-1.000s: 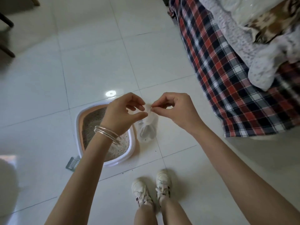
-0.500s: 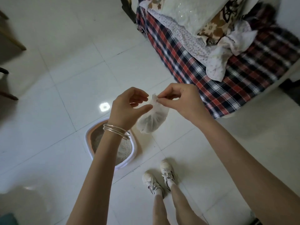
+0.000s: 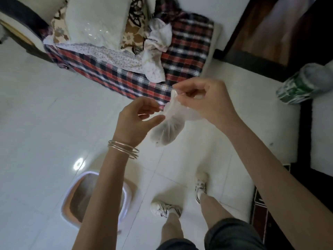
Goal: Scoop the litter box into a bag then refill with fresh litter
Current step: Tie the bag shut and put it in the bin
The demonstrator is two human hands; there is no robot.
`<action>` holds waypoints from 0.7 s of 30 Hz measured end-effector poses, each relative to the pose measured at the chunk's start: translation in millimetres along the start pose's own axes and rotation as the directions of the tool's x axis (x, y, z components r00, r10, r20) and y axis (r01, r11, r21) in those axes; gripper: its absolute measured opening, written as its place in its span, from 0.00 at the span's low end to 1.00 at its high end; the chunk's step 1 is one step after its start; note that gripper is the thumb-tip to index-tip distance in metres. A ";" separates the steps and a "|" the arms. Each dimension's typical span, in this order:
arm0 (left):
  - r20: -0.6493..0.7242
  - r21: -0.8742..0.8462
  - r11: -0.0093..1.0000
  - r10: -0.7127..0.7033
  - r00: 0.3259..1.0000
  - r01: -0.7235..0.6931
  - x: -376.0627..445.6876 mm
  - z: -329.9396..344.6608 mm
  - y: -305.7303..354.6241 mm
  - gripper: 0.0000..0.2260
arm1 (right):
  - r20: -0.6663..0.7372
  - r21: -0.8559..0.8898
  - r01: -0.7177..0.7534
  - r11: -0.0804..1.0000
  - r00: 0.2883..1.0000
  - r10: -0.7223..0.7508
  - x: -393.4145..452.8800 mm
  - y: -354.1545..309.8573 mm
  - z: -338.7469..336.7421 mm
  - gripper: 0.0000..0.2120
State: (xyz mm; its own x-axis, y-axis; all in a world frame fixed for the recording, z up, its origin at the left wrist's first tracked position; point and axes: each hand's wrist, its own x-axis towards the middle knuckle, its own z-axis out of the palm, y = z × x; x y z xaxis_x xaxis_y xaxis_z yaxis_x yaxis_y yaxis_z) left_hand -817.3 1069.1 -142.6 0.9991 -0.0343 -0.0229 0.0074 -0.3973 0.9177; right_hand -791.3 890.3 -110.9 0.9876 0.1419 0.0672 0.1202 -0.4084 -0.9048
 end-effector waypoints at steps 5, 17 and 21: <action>0.159 -0.043 0.996 0.087 0.983 -0.082 41.6 70.6 44.1 0.10 | -0.204 -0.114 -0.066 0.991 0.978 0.041 -3.7 23.1 -83.9 0.10; 0.367 -0.084 0.985 0.169 0.915 -0.149 133.8 268.7 152.9 0.10 | -0.348 -0.173 -0.102 0.980 0.937 0.036 -3.4 107.1 -301.0 0.09; 0.425 -0.098 0.978 0.207 0.881 -0.182 158.5 323.3 185.0 0.10 | -0.404 -0.171 -0.116 0.978 0.914 0.037 0.6 132.8 -358.2 0.08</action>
State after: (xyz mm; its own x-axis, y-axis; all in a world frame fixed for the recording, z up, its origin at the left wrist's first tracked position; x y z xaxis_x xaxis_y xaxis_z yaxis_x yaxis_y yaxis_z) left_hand -670.6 693.7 -104.7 0.8647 -0.5024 0.0009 -0.1707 -0.2922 0.9410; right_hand -738.6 513.1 -80.4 0.9480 -0.2497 0.1974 0.0207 -0.5705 -0.8210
